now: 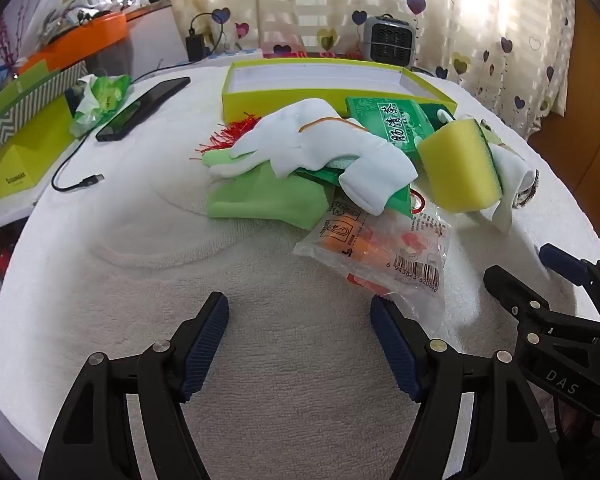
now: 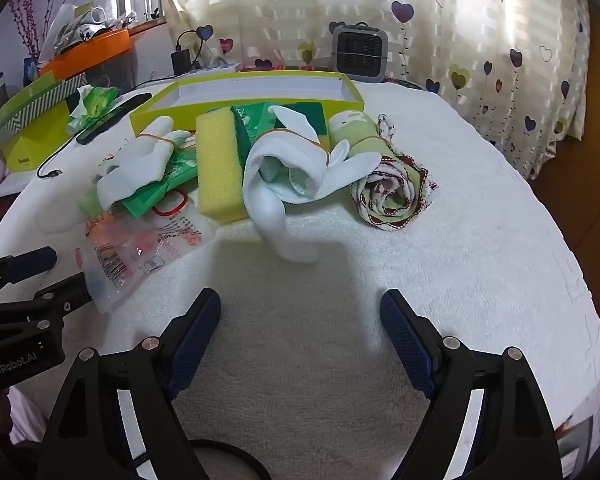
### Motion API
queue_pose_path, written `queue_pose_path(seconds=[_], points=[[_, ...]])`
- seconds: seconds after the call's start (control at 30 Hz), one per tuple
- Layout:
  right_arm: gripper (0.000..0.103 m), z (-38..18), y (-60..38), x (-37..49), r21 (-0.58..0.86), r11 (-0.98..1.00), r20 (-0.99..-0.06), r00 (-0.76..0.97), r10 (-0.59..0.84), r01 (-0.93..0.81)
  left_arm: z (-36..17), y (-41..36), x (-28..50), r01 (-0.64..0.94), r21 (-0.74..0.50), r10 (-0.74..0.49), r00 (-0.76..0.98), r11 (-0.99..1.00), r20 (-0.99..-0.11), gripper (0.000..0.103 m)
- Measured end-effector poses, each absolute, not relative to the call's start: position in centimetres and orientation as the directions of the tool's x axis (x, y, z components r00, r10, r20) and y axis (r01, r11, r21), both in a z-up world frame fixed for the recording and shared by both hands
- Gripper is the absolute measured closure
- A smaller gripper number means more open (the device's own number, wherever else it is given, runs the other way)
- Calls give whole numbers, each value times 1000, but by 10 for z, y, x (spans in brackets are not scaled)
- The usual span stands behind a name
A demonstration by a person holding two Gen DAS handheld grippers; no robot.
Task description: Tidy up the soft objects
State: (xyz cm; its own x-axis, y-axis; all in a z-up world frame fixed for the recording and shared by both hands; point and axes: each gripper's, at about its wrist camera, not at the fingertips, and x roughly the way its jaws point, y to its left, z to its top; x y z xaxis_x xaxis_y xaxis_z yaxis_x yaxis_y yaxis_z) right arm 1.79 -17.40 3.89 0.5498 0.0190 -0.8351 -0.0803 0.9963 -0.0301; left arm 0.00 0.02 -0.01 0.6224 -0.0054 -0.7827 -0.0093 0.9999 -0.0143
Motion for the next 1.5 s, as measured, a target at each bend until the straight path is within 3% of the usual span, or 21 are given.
queue_pose_path(seconds=[1.5], points=[[21, 38, -175, 14, -33, 997, -835, 550, 12, -72, 1, 0, -1, -29, 1, 19, 631, 1000, -776, 29]])
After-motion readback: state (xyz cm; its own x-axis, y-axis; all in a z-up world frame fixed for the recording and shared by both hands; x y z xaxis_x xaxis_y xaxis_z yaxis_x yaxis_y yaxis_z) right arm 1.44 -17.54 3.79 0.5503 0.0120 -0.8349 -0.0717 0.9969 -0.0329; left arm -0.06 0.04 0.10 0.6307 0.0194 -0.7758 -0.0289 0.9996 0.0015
